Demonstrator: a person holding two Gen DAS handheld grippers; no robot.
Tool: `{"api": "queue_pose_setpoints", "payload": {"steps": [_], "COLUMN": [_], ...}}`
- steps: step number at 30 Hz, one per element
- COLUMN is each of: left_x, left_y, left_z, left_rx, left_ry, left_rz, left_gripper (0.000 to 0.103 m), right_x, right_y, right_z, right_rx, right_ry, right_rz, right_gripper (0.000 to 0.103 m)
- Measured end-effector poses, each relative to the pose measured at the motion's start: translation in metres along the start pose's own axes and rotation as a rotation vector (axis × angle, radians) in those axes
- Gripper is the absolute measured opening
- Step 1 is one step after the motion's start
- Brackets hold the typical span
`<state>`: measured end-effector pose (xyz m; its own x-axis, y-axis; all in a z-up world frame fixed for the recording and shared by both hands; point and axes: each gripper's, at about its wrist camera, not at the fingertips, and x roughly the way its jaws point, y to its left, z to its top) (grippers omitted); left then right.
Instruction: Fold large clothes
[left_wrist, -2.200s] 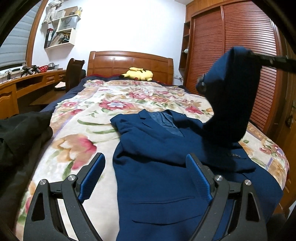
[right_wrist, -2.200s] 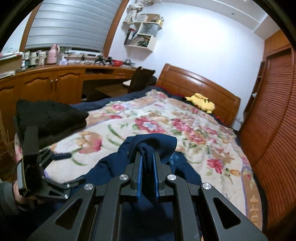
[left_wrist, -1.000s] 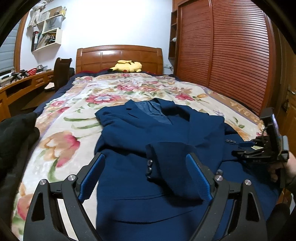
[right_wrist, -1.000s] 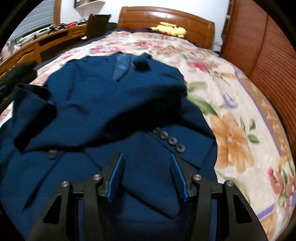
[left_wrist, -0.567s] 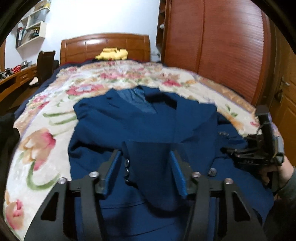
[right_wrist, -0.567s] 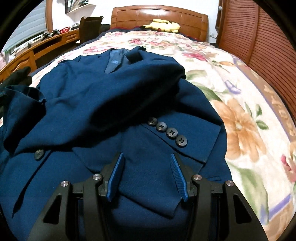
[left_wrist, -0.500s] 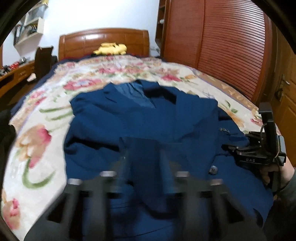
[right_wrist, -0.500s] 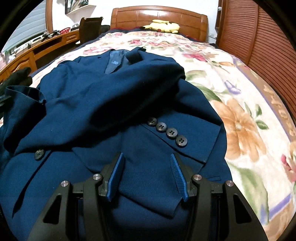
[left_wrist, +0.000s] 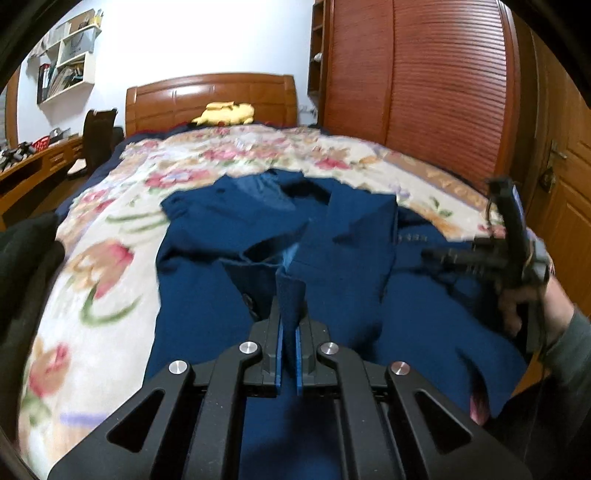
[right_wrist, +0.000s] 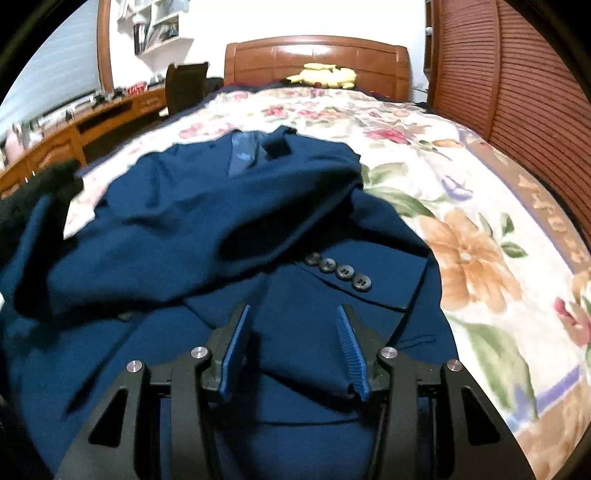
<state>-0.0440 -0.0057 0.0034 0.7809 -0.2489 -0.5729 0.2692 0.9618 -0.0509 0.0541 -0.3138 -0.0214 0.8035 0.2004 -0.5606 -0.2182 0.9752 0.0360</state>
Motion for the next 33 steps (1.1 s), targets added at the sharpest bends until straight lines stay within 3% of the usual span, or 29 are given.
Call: {"api": "queue_pose_setpoints", "payload": {"steps": [7, 12, 16, 22, 25, 33], "left_x": [-0.01, -0.016, -0.034, -0.06, -0.056, 0.003], "left_y": [-0.005, 0.004, 0.01, 0.025, 0.032, 0.049], "left_z": [-0.026, -0.031, -0.026, 0.0, 0.012, 0.009], "left_rx": [-0.01, -0.051, -0.048, -0.061, -0.061, -0.034], "left_ry": [0.048, 0.063, 0.015, -0.082, -0.09, 0.064], "left_rz": [0.04, 0.085, 0.111, 0.145, 0.179, 0.214], "left_gripper": [0.005, 0.016, 0.045, 0.077, 0.078, 0.078], "right_x": [-0.041, -0.063, -0.069, -0.068, -0.066, -0.057], "right_y": [0.005, 0.005, 0.003, 0.008, 0.012, 0.016], "right_z": [-0.016, -0.02, -0.018, -0.017, -0.017, -0.017], "right_rx": [-0.012, -0.077, -0.063, -0.069, -0.077, -0.087], "right_ry": [-0.057, -0.077, -0.092, -0.096, -0.096, -0.075], "right_rz": [0.052, 0.073, 0.103, 0.098, 0.098, 0.08], "right_gripper": [0.05, 0.05, 0.05, 0.05, 0.05, 0.05]}}
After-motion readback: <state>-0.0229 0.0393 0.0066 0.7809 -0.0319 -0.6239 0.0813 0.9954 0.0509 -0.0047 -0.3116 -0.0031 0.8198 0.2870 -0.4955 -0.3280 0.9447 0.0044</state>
